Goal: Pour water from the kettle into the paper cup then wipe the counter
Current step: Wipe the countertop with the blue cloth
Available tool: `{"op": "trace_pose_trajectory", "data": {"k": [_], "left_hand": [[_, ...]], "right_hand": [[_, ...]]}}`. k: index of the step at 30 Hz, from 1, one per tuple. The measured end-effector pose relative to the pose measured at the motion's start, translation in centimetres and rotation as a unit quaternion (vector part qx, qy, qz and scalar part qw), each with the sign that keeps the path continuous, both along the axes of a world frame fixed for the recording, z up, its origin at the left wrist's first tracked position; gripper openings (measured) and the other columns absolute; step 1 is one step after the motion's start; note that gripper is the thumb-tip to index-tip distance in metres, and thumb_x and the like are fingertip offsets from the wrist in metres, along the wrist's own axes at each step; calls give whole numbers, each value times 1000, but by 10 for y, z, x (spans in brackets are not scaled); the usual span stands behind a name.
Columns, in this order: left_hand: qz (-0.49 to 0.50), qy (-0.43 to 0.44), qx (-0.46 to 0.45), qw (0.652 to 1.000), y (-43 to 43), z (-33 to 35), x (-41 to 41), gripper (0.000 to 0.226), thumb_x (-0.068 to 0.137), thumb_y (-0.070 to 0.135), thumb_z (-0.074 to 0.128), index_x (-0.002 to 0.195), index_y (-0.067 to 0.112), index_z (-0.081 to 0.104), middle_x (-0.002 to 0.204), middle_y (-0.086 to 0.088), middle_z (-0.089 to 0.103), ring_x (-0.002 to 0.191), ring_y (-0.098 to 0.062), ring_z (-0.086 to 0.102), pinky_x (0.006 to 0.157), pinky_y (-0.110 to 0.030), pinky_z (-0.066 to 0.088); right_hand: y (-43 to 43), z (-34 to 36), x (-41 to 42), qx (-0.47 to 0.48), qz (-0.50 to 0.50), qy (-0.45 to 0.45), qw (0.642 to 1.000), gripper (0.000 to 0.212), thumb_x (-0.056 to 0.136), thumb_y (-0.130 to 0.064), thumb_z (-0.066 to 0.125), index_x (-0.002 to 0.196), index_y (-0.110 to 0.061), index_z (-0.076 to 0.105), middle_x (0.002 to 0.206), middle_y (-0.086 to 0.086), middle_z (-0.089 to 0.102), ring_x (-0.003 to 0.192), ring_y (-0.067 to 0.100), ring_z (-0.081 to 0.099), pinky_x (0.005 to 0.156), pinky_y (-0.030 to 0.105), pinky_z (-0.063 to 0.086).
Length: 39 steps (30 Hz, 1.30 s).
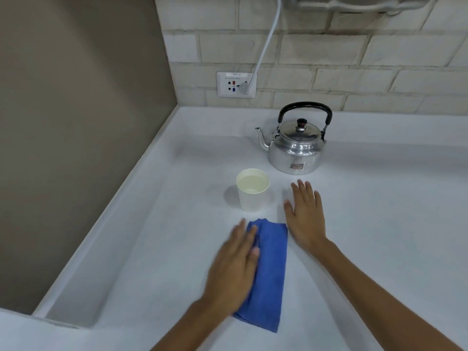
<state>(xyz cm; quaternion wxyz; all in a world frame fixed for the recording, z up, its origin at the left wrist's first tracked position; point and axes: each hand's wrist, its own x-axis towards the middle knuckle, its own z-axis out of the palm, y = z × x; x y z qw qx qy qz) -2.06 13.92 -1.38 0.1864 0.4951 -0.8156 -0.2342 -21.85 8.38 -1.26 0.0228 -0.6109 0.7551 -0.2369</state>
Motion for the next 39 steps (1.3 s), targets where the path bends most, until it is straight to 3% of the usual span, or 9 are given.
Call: {"op": "trace_pose_trajectory", "data": {"k": [3,7,12,17,20,24,30,33,39], "left_hand": [[62,-22,-38,997,-41,-2,33,49,98,33,23,144,28,7,150,15,-10,141,-7,-4,111,-22,1],[102,-127,-9,987,-77,-15,43,53,98,34,18,144,16,-1,157,-3,-4,144,-18,-4,115,-29,0],[112,-167,-46,978,-79,-27,42,54,98,35,14,144,14,-3,157,-4,0,144,-18,-2,115,-30,-1],[114,-175,-63,976,-78,-28,42,53,97,34,15,144,13,-2,157,-3,-1,144,-17,-3,116,-30,-2],[115,-179,-65,975,-77,-28,40,53,97,34,12,143,13,-5,157,-3,-3,143,-17,-5,115,-30,-4],[119,-176,-75,974,-78,-30,40,54,97,34,13,144,13,-4,157,-3,-2,144,-17,-4,116,-30,-3],[118,-169,-90,974,-79,-34,42,54,96,37,10,143,11,0,156,-4,2,144,-18,0,117,-31,2],[119,-173,-92,973,-78,-32,41,67,86,43,-3,143,11,4,156,-5,6,144,-19,3,115,-31,2],[125,-177,-87,972,-76,-29,35,79,75,44,-16,143,9,4,155,-7,6,144,-21,3,115,-31,0]], "right_hand": [[42,7,43,-8,37,-50,998,48,94,-21,44,137,-3,32,150,15,24,140,29,10,115,39,6],[81,-7,109,76,57,-49,994,70,93,-45,36,144,-9,3,155,11,-1,141,26,-9,114,35,-3],[93,-6,111,53,23,35,998,66,73,-19,72,129,3,44,136,22,47,124,37,44,98,50,40],[86,-15,36,32,49,14,998,57,74,3,56,128,11,41,134,31,44,123,45,42,108,42,23],[51,-11,-13,43,-1,25,999,52,90,-2,42,137,8,22,147,27,23,137,36,22,114,43,17],[11,-10,3,44,-23,27,998,56,93,-8,32,141,3,7,152,23,6,141,30,5,116,38,4],[47,-20,13,6,109,6,994,52,91,-3,42,139,1,23,149,20,23,138,33,21,114,31,11],[37,-14,-34,22,67,21,997,48,86,4,43,132,12,31,141,31,32,131,44,30,113,32,13],[-28,-10,-52,52,-75,19,996,53,94,-8,32,141,4,10,152,24,9,140,32,6,116,41,10]]}}
